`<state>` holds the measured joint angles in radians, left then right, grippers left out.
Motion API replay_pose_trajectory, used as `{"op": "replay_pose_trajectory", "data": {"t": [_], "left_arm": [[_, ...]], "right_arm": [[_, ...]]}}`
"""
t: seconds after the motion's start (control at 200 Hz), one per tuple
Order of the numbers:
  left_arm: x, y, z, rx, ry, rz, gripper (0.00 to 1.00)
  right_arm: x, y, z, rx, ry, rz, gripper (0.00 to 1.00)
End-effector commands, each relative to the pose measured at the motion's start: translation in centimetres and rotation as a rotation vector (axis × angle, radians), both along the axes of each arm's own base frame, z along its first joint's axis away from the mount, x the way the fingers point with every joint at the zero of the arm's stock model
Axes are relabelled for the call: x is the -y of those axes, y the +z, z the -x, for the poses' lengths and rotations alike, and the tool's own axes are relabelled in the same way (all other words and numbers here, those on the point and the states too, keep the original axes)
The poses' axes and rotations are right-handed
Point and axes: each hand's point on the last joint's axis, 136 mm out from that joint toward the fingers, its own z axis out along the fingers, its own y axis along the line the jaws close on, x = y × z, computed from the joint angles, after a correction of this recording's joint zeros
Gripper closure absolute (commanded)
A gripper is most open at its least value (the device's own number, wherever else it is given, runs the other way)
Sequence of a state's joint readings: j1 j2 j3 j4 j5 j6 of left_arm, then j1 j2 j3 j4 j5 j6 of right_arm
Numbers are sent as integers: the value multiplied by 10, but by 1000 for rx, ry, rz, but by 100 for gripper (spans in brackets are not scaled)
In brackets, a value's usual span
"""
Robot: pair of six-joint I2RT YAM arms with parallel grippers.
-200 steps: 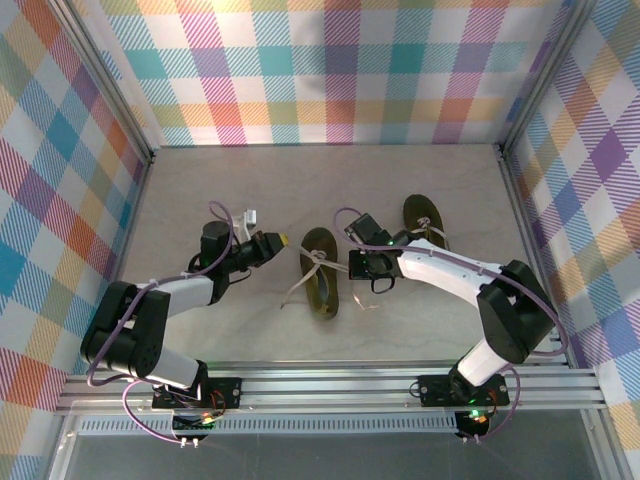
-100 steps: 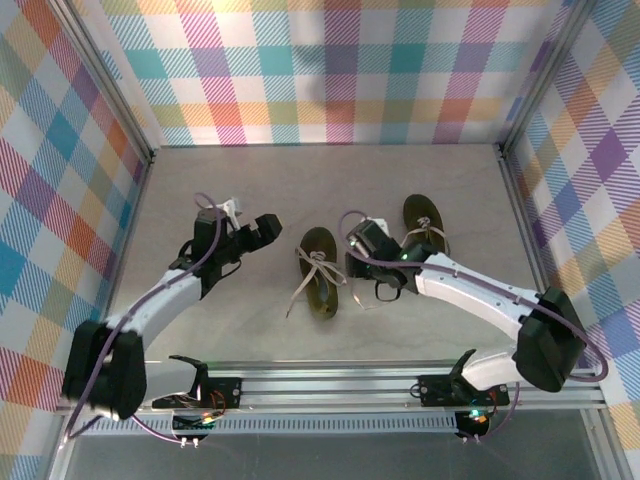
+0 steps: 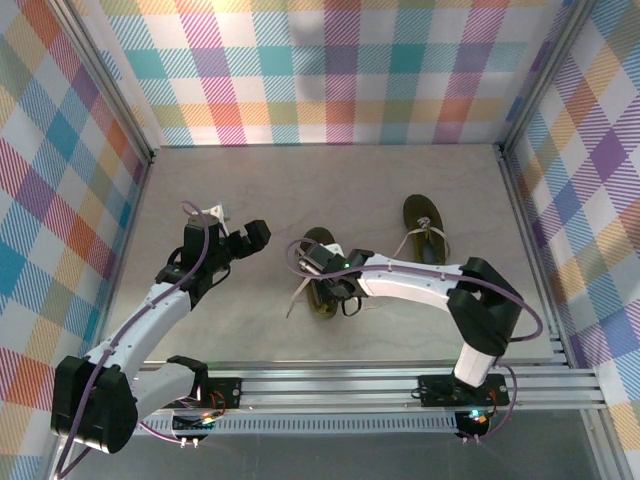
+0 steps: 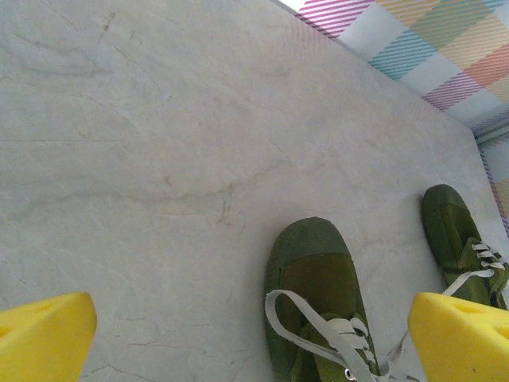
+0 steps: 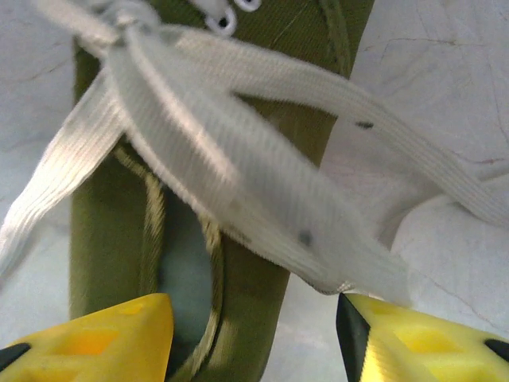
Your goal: Tie the shoes
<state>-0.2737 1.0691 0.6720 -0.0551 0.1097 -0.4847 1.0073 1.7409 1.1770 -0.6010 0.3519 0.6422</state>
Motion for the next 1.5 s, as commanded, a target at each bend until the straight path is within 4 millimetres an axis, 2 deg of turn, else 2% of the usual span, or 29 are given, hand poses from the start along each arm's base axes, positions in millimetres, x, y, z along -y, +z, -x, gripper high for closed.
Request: {"op": "replay_pose_trajectory", "data": {"t": [0.0, 0.035, 0.135, 0.25, 0.42, 0.59, 0.63, 0.665, 0.755, 0.83, 0.87, 0.94, 0.99, 1.07, 1.195, 1.28, 1.36, 1.435, 1.495], "left_arm": [[-2, 1, 6, 5, -1, -26, 0], [-3, 1, 6, 6, 0, -28, 0], [-5, 6, 6, 11, 14, -30, 0], [-8, 16, 9, 24, 27, -26, 0], [-14, 30, 16, 29, 55, -29, 0], [-12, 37, 22, 18, 51, -47, 0], [-11, 40, 22, 25, 48, -46, 0], [-12, 34, 27, -8, 48, -61, 0], [-13, 33, 30, -17, 54, -65, 0], [-13, 31, 32, -29, 50, -80, 0], [-11, 29, 33, -34, 38, -96, 0], [-4, 28, 33, -26, 6, -131, 0], [7, 27, 32, -14, -31, -166, 0], [36, 21, 31, -1, -129, -204, 0], [97, 5, 26, 24, -291, -233, 0], [143, -11, 26, 19, -404, -268, 0], [184, -28, 27, 1, -491, -274, 1], [215, -48, 31, -38, -555, -301, 2], [234, -63, 35, -75, -589, -319, 2]], "right_arm": [[10, -7, -14, -1, -64, 52, 45], [6, -8, -20, -1, -71, 37, 52], [-5, -1, -41, 32, -110, 5, 83], [-16, 8, -70, 59, -162, -38, 100], [-31, 16, -122, 81, -237, -107, 100], [-47, 13, -176, 85, -274, -135, 100], [-53, 11, -185, 80, -285, -149, 100], [-57, 10, -190, 69, -289, -161, 100], [-67, 11, -203, 70, -279, -184, 100], [-69, 22, -209, 82, -259, -197, 81], [-69, 37, -209, 104, -244, -212, 70], [-59, 63, -202, 160, -197, -225, 58], [-45, 84, -192, 211, -177, -232, 52], [-6, 107, -172, 263, -192, -226, 51], [83, 107, -134, 269, -290, -144, 51], [149, 93, -105, 214, -387, -61, 51], [200, 80, -84, 156, -474, -24, 48], [233, 63, -71, 72, -534, -21, 42], [246, 52, -68, 15, -555, -36, 38]]}}
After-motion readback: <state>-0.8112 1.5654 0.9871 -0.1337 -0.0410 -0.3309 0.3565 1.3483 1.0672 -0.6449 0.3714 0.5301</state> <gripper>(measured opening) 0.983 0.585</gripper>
